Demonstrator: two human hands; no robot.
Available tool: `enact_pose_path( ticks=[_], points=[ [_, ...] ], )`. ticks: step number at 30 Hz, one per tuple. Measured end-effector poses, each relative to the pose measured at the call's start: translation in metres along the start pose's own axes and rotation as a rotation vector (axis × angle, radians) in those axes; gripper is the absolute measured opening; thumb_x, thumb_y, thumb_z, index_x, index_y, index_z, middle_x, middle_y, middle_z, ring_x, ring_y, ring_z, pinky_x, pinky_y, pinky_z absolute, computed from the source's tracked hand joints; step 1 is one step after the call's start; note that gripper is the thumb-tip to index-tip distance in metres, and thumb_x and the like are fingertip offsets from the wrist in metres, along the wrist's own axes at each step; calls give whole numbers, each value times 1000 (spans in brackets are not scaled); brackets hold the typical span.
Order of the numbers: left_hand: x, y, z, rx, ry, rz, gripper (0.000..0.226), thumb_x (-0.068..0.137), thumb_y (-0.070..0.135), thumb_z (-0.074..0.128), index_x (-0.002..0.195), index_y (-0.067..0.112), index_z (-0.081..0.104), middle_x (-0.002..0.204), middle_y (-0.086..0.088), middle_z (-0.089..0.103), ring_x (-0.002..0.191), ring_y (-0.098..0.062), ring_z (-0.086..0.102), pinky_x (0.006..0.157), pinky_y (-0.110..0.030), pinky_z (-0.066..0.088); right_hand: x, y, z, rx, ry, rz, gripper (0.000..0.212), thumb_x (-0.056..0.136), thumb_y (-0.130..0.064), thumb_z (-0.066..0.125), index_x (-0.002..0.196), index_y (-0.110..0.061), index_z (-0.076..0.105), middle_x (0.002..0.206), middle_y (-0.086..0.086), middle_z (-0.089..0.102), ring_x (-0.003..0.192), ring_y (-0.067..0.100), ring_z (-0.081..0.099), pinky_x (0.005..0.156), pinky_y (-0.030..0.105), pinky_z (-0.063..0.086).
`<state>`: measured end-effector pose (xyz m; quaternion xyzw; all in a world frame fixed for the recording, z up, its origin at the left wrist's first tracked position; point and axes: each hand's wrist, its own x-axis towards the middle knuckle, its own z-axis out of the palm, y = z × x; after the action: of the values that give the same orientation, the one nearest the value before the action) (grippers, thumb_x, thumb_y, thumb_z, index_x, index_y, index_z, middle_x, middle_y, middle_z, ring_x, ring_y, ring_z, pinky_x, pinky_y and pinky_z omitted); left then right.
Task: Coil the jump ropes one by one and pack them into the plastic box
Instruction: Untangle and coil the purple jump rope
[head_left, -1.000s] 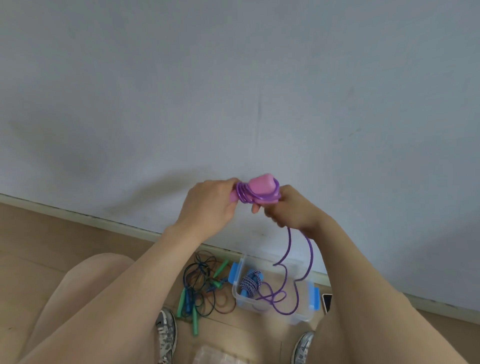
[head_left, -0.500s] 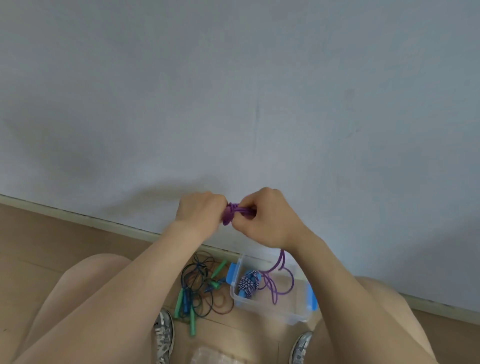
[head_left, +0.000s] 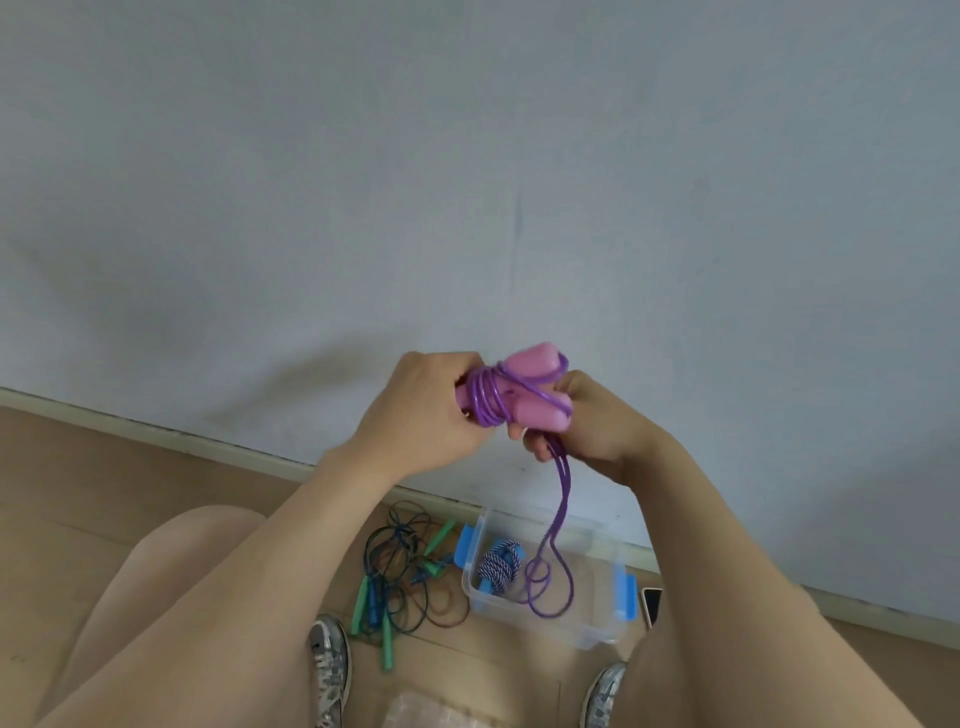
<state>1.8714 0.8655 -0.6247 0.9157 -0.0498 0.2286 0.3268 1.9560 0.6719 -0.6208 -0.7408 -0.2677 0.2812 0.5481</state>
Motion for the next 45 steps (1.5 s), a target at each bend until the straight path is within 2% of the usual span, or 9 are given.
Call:
enact_pose_path(
  ticks=[4,11,16,21,26,29,33,41,45],
  points=[
    [4,-13,0,212,129,-233,26,84,23,70,98,23,48,76,3,62,70,-28,60,57,-37,46,5,2,31,-147,-4,113,40,112,-33,49,101,-5,75,67,7,55,49,20,54,49,31,49],
    [-3,-30,17,719,-209,-311,35,94,6,58,123,8,38,84,-2,54,71,-29,53,55,-37,36,0,8,65,-1023,-30,-209,35,93,-29,57,64,-12,48,60,3,51,56,26,54,56,46,54],
    [-5,-31,22,768,-366,-156,24,97,6,54,116,10,40,85,-3,54,75,-32,58,51,-34,31,0,-4,55,-1147,178,-307,29,99,-52,61,91,-26,73,80,-2,70,76,23,63,63,33,47],
    [0,-31,18,458,-320,1,21,89,5,61,95,23,51,81,3,59,78,-24,60,56,-36,43,2,-5,30,-693,506,-218,36,80,-63,80,80,-27,76,69,-10,70,69,13,66,62,32,53],
    [0,-15,5,122,-343,67,31,79,3,59,91,32,62,65,14,60,58,-11,55,52,-27,43,0,-7,8,-242,297,-181,18,92,-34,82,89,-17,84,81,-2,80,75,15,74,75,37,62],
    [-2,-8,3,18,-328,83,14,78,10,57,81,17,68,60,3,60,53,-19,50,53,-43,44,-7,-10,-2,-88,140,-31,24,92,-32,81,96,-9,84,92,9,81,81,16,75,76,29,59],
    [-2,1,1,-103,-258,92,9,77,18,57,71,14,63,59,-1,55,55,-18,41,53,-34,33,-9,-12,-10,181,29,145,42,86,-35,82,106,2,79,109,25,77,91,28,72,94,45,58],
    [3,6,0,-362,120,-103,47,103,7,52,56,11,50,48,-3,44,47,-12,44,51,-28,37,-5,-9,0,676,-76,207,24,83,-23,76,91,-1,80,86,14,69,72,19,62,62,25,52],
    [6,9,7,-520,271,-221,48,109,14,45,61,8,49,51,-15,51,46,-26,62,48,-43,50,4,-7,11,721,25,140,24,105,1,42,98,-1,65,72,5,59,53,9,51,47,18,44]
  ],
)
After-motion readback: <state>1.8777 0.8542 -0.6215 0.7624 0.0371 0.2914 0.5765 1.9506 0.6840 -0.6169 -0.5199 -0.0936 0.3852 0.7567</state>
